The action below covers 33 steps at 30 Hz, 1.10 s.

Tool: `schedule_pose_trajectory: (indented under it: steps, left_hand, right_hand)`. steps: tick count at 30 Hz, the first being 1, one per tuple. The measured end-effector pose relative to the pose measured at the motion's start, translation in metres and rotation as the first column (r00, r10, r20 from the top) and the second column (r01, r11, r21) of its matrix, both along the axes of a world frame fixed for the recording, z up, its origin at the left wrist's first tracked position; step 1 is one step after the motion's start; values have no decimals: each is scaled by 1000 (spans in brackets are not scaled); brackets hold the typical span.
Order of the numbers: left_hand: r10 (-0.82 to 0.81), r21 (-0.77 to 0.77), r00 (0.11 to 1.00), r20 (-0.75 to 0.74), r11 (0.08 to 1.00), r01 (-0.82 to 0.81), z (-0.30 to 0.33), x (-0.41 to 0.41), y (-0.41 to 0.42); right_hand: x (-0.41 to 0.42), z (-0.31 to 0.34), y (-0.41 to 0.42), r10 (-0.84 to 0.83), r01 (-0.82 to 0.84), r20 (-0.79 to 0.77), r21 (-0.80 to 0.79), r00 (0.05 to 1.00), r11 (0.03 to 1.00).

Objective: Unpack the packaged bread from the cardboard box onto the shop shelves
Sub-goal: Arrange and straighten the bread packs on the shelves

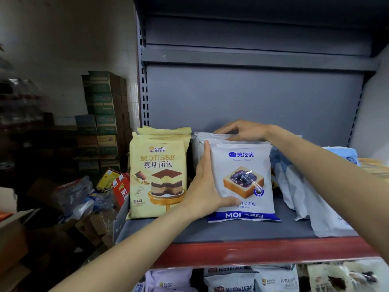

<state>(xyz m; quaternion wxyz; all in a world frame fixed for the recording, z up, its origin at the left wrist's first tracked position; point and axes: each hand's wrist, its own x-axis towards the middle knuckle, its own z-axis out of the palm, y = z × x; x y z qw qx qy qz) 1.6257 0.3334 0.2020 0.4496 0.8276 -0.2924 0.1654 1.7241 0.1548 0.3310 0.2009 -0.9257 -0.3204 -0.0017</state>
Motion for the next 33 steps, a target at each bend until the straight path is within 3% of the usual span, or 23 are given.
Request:
schedule_pose_trajectory:
  steps: [3, 6, 8, 10, 18, 33]
  left_hand:
    - [12, 0, 1000, -5, 1000, -12, -1, 0, 0]
    - [16, 1, 1000, -6, 1000, -16, -1, -1, 1]
    - [12, 0, 1000, -11, 1000, -12, 0, -2, 2]
    - [14, -1, 1000, -20, 1000, -14, 0, -2, 2]
    - [20, -13, 1000, -19, 1000, -21, -1, -3, 2]
    - [12, 5, 1000, -18, 1000, -12, -1, -1, 1]
  right_hand:
    - [3, 4, 3, -4, 1, -33, -78, 999, 997]
    - [11, 13, 4, -43, 44, -71, 21, 997, 999]
    - [20, 19, 6, -117, 114, 16, 102, 993, 988]
    - [32, 20, 12, -141, 133, 120, 73, 983, 988]
    - [63, 5, 31, -54, 58, 94, -32, 994, 998]
    - [64, 12, 10, -31, 41, 198, -46, 980, 998]
